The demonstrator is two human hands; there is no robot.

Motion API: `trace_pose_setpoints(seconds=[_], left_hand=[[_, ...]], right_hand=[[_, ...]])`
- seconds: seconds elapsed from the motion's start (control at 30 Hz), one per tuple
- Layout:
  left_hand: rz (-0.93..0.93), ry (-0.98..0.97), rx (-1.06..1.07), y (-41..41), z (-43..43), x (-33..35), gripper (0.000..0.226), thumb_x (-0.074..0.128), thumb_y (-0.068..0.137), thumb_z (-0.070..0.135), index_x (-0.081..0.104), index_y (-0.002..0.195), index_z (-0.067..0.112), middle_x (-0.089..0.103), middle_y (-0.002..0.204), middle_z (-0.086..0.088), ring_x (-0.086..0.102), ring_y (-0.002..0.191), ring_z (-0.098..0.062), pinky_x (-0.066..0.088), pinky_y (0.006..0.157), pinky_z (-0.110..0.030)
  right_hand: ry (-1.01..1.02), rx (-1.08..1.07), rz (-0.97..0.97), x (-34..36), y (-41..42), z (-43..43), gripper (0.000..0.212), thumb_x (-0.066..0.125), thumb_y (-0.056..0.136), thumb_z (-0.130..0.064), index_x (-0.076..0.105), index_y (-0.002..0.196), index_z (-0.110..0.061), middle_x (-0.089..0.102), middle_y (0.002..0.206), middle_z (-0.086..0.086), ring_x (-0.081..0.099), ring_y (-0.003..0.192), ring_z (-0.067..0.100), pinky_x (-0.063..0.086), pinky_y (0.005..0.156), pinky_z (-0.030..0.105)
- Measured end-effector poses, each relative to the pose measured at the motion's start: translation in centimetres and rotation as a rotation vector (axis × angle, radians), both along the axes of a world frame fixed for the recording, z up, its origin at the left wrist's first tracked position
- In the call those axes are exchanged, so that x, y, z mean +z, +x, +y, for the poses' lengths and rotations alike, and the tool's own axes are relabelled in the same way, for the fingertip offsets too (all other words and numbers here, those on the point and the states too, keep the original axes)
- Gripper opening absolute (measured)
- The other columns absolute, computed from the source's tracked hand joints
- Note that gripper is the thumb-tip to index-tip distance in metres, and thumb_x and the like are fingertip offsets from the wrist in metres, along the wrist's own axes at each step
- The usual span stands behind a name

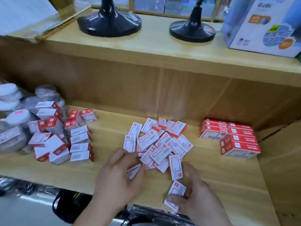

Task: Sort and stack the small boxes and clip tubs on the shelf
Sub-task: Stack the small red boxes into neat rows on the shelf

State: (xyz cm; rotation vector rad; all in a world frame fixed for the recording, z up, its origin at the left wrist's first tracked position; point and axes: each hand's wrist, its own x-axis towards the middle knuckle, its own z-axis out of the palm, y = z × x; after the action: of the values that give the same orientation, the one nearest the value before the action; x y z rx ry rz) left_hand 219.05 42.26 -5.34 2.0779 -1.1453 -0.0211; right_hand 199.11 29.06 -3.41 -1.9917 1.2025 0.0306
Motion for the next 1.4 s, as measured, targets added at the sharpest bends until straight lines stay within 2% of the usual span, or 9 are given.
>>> trace_pose_setpoints(seconds=[0.2,0.33,0.47,0.63,0.8,0.9,1.03,1.2,1.4], left_hand=[[0.05,0.179,0.024,-0.3,4.4,-3.2,0.055,0.06,0.075,0.045,0.058,0.128,0.032,0.05,0.112,0.014,0.064,0.096,-0.013,0.058,0.069,-0.028],[0.159,0.136,-0.038,0.2,5.0,-4.2,0.047,0.058,0.08,0.037,0.062,0.126,0.032,0.05,0.111,0.016,0.061,0.098,-0.006,0.051,0.079,-0.021],[0.302,-0.026,-0.022,0.9,5.0,-4.8,0.047,0.079,0.077,0.027,0.062,0.118,0.041,0.053,0.106,0.02,0.059,0.075,0.004,0.051,0.066,-0.019],[0.297,-0.11,0.043,0.8,4.5,-5.1,0.045,0.084,0.076,0.026,0.064,0.112,0.046,0.056,0.103,0.018,0.058,0.067,-0.007,0.048,0.063,-0.017],[0.331,-0.109,0.094,-0.3,4.0,-4.4,0.042,0.081,0.078,0.025,0.063,0.111,0.043,0.055,0.103,0.018,0.058,0.065,-0.007,0.049,0.062,-0.02],[0.346,-0.031,0.133,-0.3,3.7,-3.9,0.047,0.084,0.07,0.049,0.068,0.112,0.039,0.055,0.105,0.017,0.06,0.065,-0.007,0.051,0.063,-0.022],[0.257,0.107,0.12,-0.7,3.4,-3.5,0.085,0.086,0.054,0.065,0.059,0.131,0.042,0.046,0.119,0.027,0.056,0.093,0.011,0.044,0.08,-0.009],[0.252,0.151,0.103,-1.0,3.6,-3.2,0.095,0.085,0.054,0.065,0.051,0.14,0.042,0.038,0.131,0.035,0.042,0.115,0.023,0.03,0.089,0.004],[0.313,0.048,0.064,-0.7,4.2,-3.4,0.08,0.077,0.063,0.065,0.056,0.136,0.041,0.043,0.136,0.032,0.055,0.112,0.01,0.048,0.089,-0.018]], right_hand=[[-0.353,-0.144,0.074,-1.3,2.0,3.3,0.12,0.056,0.048,-0.095,0.015,0.149,-0.044,0.059,0.119,-0.014,0.068,0.101,0.017,0.051,0.065,0.033],[-0.463,-0.14,0.101,-2.6,3.4,3.8,0.117,0.054,0.051,-0.094,0.034,0.148,-0.031,0.047,0.108,-0.004,0.067,0.087,0.027,0.046,0.05,0.032],[-0.319,-0.11,-0.027,-2.0,3.2,2.2,0.12,0.044,0.049,-0.102,0.029,0.15,-0.039,0.039,0.115,-0.011,0.066,0.097,0.02,0.053,0.064,0.041],[-0.16,0.098,-0.125,-2.5,1.5,0.7,0.133,0.074,0.041,-0.077,0.015,0.155,-0.042,0.034,0.118,-0.024,0.061,0.098,0.004,0.054,0.077,0.032],[-0.223,0.004,-0.156,-4.1,1.6,0.7,0.118,0.071,0.042,-0.079,0.035,0.148,-0.039,0.04,0.114,-0.02,0.061,0.103,0.007,0.053,0.077,0.036],[-0.278,-0.101,-0.163,-4.4,2.2,1.1,0.109,0.072,0.039,-0.083,0.045,0.136,-0.038,0.042,0.115,-0.02,0.063,0.107,0.012,0.051,0.076,0.036],[-0.367,-0.109,-0.144,-5.1,2.5,1.7,0.092,0.075,0.044,-0.079,0.049,0.119,-0.032,0.044,0.112,-0.012,0.063,0.103,0.022,0.051,0.072,0.038],[-0.528,-0.05,-0.229,-6.5,1.8,2.2,0.079,0.083,0.052,-0.068,0.062,0.116,-0.027,0.05,0.108,-0.003,0.065,0.093,0.03,0.055,0.063,0.04],[-0.506,-0.049,-0.386,-6.3,1.0,1.5,0.065,0.098,0.052,-0.037,0.07,0.111,-0.035,0.046,0.113,-0.011,0.06,0.089,0.006,0.052,0.062,0.025]])
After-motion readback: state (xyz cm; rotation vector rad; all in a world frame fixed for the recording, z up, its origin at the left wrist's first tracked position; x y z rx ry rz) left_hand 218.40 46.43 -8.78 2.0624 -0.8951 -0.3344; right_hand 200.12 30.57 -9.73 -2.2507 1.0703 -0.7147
